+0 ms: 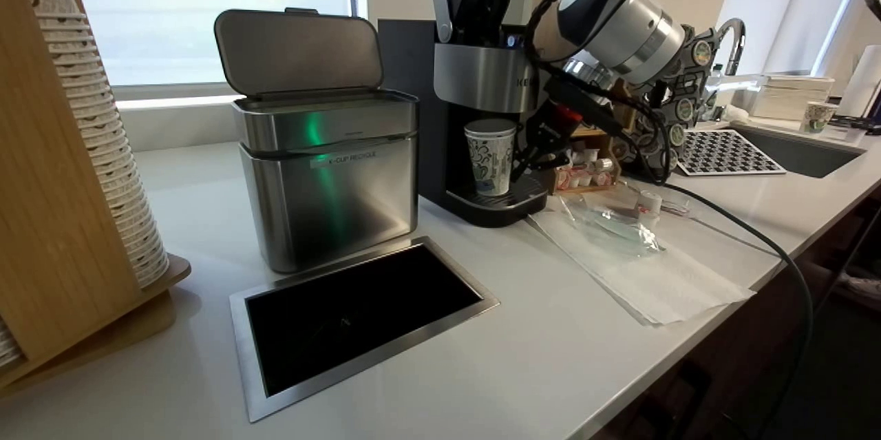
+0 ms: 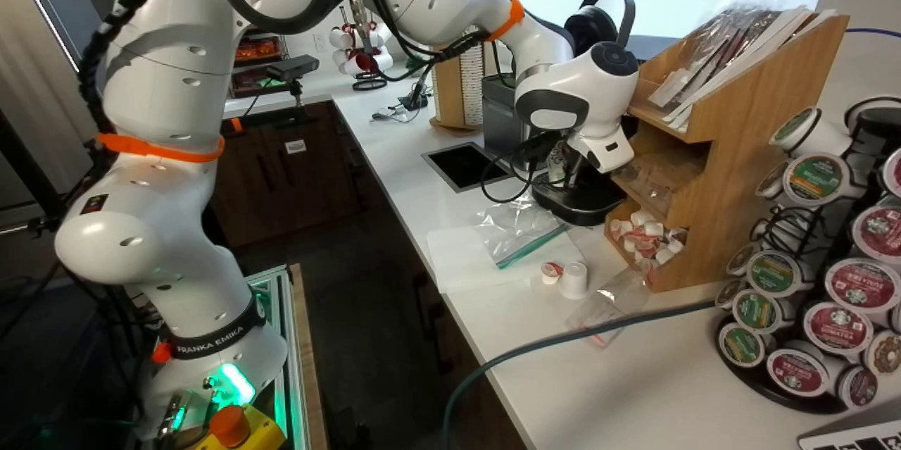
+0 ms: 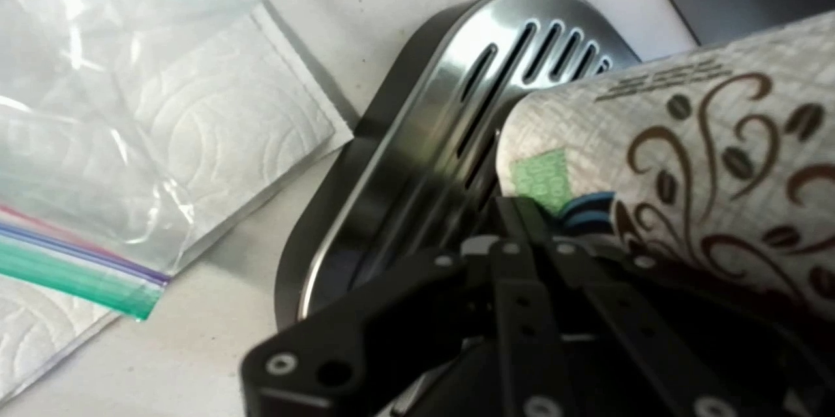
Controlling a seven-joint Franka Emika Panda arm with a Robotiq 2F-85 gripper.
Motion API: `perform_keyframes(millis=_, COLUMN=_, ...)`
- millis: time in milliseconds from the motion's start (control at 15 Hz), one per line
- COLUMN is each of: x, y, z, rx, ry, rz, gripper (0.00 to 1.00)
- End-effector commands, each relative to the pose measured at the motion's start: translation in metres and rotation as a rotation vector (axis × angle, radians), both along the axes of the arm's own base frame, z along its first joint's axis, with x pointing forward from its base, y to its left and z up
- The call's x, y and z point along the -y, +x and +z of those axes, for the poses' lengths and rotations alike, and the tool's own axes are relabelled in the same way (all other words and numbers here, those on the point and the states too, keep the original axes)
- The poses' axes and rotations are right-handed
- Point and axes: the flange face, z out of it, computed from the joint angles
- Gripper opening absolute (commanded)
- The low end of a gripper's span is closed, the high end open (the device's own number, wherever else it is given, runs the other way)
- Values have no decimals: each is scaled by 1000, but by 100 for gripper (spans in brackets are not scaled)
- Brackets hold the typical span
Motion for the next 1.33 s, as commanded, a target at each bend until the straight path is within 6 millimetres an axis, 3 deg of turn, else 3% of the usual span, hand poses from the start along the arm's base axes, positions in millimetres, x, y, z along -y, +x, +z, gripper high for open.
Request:
perform_keyframes(millis=0, x=4, y=1, z=3, rx=-22, ry=7, rz=-5, gripper=0)
perform_keyframes(millis=667, x=18, y=-20, z=16, rx=-61, ry=-85, rz=-45, gripper=0)
perform_keyframes(millis=1267, x=19, y=-60, z=39, rx=-129, ry=-241, rz=-56, gripper=0)
